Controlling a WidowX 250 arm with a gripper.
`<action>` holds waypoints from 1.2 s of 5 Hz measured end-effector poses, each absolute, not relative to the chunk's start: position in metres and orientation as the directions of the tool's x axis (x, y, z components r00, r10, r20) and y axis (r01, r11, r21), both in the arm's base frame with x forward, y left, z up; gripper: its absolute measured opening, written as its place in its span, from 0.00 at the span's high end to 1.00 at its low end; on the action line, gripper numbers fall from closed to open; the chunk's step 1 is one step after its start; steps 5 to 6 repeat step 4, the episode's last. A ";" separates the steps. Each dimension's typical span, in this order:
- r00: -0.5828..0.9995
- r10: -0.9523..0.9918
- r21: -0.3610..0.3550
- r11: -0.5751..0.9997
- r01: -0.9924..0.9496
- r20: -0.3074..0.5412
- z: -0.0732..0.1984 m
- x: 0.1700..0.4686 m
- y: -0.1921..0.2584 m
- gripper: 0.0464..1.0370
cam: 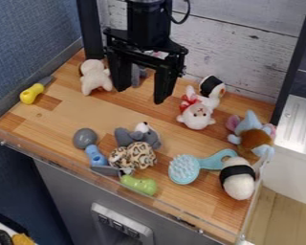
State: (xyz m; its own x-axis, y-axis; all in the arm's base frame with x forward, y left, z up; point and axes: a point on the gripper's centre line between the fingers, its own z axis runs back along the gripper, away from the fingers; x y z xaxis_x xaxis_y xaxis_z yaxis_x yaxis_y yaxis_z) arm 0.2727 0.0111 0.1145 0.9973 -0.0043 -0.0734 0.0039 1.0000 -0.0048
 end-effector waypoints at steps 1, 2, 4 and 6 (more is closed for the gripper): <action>0.992 0.097 -0.002 0.995 -0.097 -0.086 0.110 0.284 0.029 0.04; 0.958 0.271 0.003 0.962 -0.272 -0.092 0.111 0.301 0.063 0.04; 0.752 0.653 0.003 0.755 -0.655 -0.089 0.104 0.314 0.139 0.04; 0.752 0.653 0.003 0.755 -0.655 -0.089 0.104 0.314 0.139 0.04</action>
